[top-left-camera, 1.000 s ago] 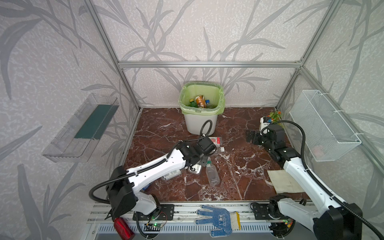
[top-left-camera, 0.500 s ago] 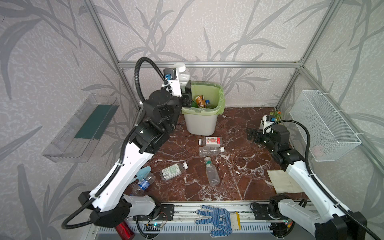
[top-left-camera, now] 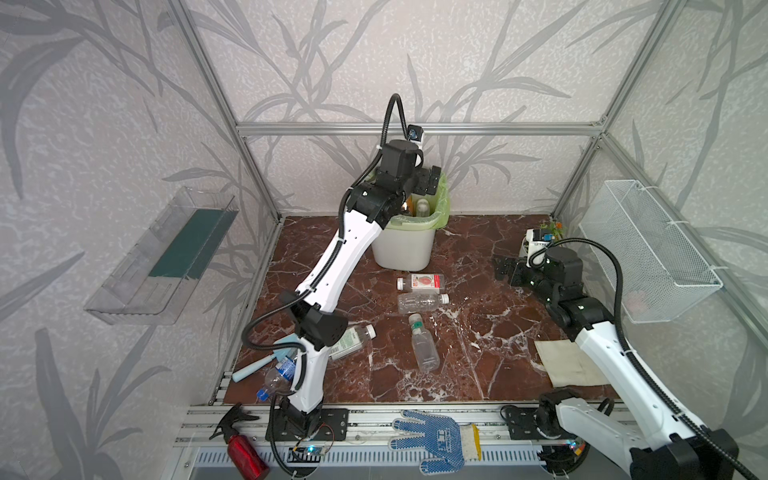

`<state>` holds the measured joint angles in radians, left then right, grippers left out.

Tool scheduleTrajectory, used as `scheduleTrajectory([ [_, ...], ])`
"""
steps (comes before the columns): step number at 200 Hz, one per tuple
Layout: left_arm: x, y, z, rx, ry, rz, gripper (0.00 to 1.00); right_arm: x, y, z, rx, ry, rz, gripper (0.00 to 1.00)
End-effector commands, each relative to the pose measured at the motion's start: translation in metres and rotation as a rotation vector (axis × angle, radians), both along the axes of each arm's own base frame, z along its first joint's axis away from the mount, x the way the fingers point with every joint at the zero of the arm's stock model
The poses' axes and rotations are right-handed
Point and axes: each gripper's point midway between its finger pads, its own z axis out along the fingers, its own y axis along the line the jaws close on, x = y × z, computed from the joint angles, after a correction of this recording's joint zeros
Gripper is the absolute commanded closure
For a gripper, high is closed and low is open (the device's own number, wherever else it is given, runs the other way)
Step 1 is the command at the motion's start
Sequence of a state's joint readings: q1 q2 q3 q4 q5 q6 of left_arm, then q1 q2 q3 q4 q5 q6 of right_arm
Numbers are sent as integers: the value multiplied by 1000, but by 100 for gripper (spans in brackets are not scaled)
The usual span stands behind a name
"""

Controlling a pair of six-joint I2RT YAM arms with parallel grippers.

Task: Throw the plastic bottles in the bin
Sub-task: 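Lift the white-capped bottle over the bin and open the left gripper, then withdraw the left gripper while the right gripper grasps the green-label clear bottle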

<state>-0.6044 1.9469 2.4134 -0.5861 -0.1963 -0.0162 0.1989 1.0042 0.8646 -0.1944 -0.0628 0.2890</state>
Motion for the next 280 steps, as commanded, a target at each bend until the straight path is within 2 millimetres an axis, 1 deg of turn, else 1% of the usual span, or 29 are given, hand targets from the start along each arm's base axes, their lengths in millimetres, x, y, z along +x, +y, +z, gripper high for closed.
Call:
scheduleTrajectory([
  [1,-70,36,122,-138,-333,-14,1,-2,4,11,44,0,12,1],
  [7,-73,42,117,-133,-319,3,1,-3,7,9,54,15,15,1],
  [15,-73,48,105,-116,-294,27,1,-4,13,4,65,37,24,0],
  [22,-74,52,91,-98,-273,45,1,-5,19,-1,68,57,30,1],
  [35,-76,64,61,-65,-229,92,1,-9,37,-11,42,97,52,0],
  [50,-77,81,21,-49,-152,148,1,-18,68,-25,-2,160,99,0],
  [73,-84,116,-42,-39,-27,241,1,-36,125,-50,-71,263,186,0],
  [85,-93,134,-69,-28,17,291,1,-48,153,-64,-106,316,238,0],
  [101,-107,155,-106,-23,77,347,1,-64,182,-80,-145,378,292,1],
  [116,-121,173,-142,-25,137,396,1,-79,199,-96,-198,431,320,1],
  [117,-122,174,-144,-27,141,399,1,-80,200,-100,-206,440,323,1],
  [128,-131,184,-165,-34,178,422,1,-91,207,-113,-241,487,337,1],
  [138,-139,192,-180,-40,203,445,1,-100,210,-125,-263,543,344,1],
  [152,-147,203,-193,-50,221,479,1,-112,211,-139,-286,614,356,1],
  [173,-155,214,-204,-71,227,511,1,-124,219,-156,-312,672,389,1],
  [203,-157,217,-218,-88,257,523,1,-134,230,-176,-333,741,439,0],
  [217,-157,216,-225,-84,277,523,1,-137,230,-185,-359,769,444,1],
  [225,-157,216,-229,-84,285,522,1,-138,230,-185,-361,778,448,2],
  [227,-157,216,-229,-84,287,523,1,-139,229,-193,-376,797,444,2],
  [229,-157,216,-230,-83,290,522,1,-140,229,-196,-382,805,444,2],
  [235,-157,216,-231,-82,292,524,1,-141,229,-198,-388,815,448,3],
  [255,-158,219,-235,-77,301,534,1,-144,233,-206,-396,843,470,11],
  [280,-158,223,-238,-77,305,547,1,-149,235,-214,-410,884,487,28],
])
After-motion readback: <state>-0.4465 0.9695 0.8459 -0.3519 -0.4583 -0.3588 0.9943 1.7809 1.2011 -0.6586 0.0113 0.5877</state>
